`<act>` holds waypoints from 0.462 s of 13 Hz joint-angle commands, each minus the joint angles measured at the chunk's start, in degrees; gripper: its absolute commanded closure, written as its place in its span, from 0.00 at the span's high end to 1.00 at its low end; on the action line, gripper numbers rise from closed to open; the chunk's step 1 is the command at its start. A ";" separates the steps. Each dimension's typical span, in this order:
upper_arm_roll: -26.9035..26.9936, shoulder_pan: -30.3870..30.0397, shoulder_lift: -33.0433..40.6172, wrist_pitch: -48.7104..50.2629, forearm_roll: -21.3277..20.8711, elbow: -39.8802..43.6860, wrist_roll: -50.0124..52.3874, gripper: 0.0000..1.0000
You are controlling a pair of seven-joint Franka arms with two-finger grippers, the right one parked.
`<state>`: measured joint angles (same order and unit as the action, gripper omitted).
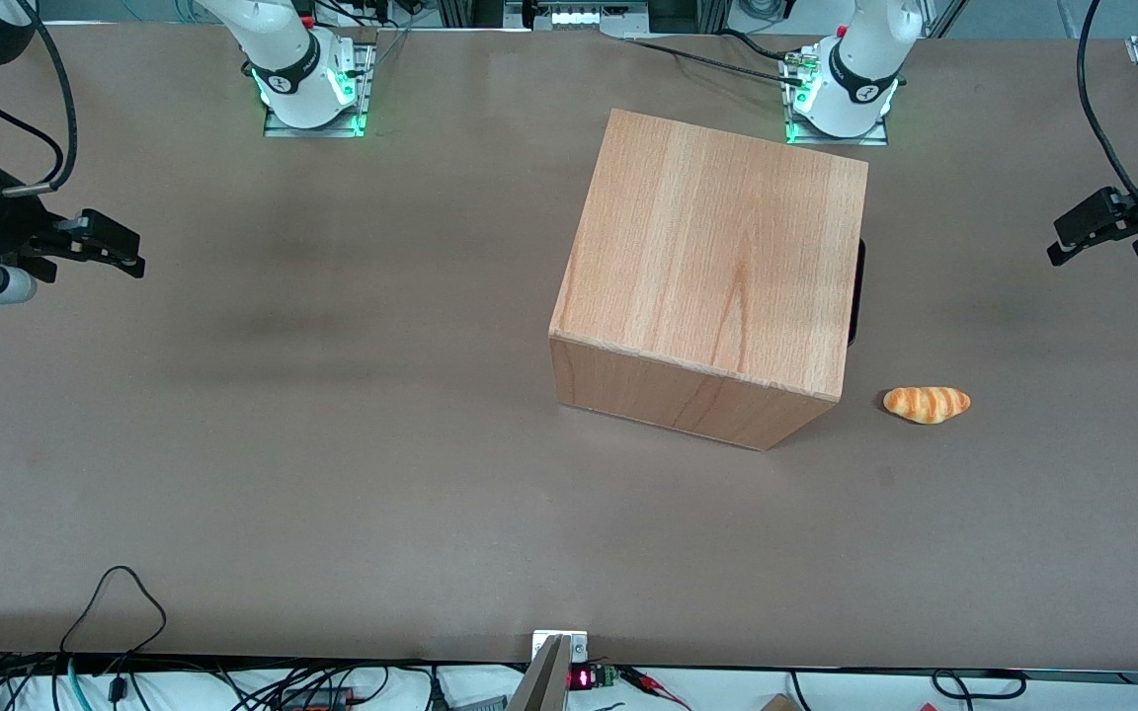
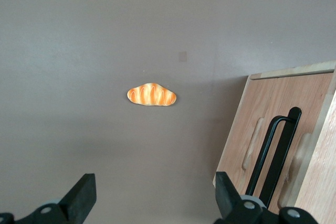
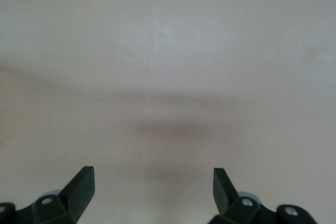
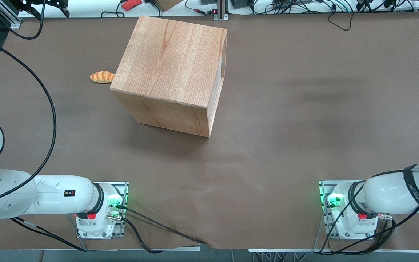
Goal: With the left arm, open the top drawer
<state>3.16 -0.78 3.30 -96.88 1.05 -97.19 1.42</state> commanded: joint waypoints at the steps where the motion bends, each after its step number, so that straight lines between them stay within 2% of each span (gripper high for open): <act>1: -0.08 0.52 -1.28 0.38 2.62 -0.19 -0.28 1.00; 2: -0.25 0.52 -2.24 -0.05 4.29 -0.80 -0.37 1.00; 6: -4.11 0.52 -4.18 -4.78 4.66 -5.89 -1.07 1.00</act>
<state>0.57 -0.53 -0.39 -98.65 4.97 -100.56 1.28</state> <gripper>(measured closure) 0.000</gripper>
